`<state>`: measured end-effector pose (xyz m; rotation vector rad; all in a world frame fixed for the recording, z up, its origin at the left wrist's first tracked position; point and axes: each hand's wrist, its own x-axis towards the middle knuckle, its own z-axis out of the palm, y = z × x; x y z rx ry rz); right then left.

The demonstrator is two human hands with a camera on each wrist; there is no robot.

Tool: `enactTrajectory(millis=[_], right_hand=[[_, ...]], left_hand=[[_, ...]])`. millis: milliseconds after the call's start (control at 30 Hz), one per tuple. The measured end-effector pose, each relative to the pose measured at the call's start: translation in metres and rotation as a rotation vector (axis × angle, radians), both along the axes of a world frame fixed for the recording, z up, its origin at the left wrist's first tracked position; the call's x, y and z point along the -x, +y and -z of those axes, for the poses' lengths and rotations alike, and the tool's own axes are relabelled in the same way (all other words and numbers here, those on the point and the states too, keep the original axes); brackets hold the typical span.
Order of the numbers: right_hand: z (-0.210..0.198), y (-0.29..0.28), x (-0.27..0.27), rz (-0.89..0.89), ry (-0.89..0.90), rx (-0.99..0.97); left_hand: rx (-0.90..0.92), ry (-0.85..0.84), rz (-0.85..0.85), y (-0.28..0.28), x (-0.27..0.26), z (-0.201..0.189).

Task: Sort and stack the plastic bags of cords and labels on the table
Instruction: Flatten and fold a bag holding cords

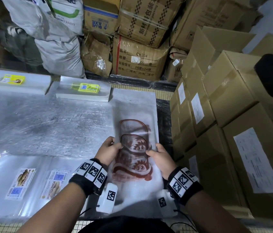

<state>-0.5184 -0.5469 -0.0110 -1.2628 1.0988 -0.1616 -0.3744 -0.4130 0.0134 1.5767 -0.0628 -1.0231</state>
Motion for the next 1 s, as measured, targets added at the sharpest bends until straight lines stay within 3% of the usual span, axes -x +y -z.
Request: enactTrajectory(millis=[133,333,600,833,1000], right_hand=[[-0.006,-0.005,-0.002,-0.013,0.002,-0.05],[-0.008,-0.008,-0.008,0.015,-0.029,-0.116],[-0.017,-0.005,-0.014,0.011,-0.058,0.062],[-0.01,-0.01,-0.024,0.001,0.073,0.019],[0.001,-0.015,-0.026,-0.037,0.135,0.106]], left_hand=[[-0.026,-0.018,0.019,-0.008,-0.007,0.006],[0.065,0.096,-0.03,-0.019,-0.007,0.005],[0.143,0.18,-0.052,-0.023,-0.002,0.0],[0.105,0.219,-0.058,-0.023,-0.01,-0.002],[0.034,0.191,-0.034,-0.018,-0.017,0.006]])
